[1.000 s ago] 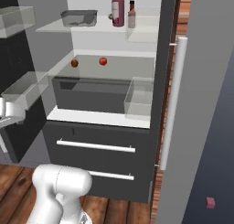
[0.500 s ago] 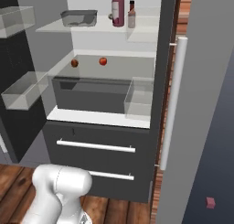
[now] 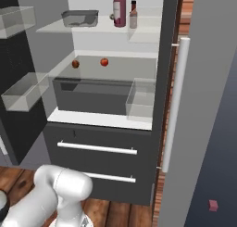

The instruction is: Place the tupperware on the top shelf of the fridge. Make space for the tupperware among the existing items by rearranging them on the shelves if needed. Close the fridge door when finished.

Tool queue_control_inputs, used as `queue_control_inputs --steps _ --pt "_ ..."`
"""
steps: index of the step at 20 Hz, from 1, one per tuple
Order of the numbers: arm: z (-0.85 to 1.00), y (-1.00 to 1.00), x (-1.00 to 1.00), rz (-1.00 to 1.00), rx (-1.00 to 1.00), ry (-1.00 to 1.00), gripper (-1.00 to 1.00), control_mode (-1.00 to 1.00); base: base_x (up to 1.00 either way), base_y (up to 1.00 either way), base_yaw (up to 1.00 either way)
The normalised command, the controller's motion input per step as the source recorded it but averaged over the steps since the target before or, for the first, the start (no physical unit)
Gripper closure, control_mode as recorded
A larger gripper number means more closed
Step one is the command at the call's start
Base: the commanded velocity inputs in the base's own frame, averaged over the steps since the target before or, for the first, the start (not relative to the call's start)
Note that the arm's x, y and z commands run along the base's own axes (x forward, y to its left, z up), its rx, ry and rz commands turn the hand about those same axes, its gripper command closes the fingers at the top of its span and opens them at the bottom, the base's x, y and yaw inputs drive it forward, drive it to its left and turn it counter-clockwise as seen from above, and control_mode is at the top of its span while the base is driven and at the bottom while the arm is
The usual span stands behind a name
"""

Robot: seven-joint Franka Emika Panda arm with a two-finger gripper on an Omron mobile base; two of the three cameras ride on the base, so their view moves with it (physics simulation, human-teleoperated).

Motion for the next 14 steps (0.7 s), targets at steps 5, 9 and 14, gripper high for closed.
queue_control_inputs --steps 5,9,14 --pt "-0.25 0.49 0.41 0.0 -0.18 0.0 -1.0 -1.0 0.0 0.0 0.0" --pt "-0.31 0.43 0.38 0.0 -0.17 0.0 -1.0 -1.0 0.0 0.0 0.0" --pt "-0.42 0.31 0.37 0.0 -0.14 0.0 -1.0 -1.0 0.0 0.0 0.0"
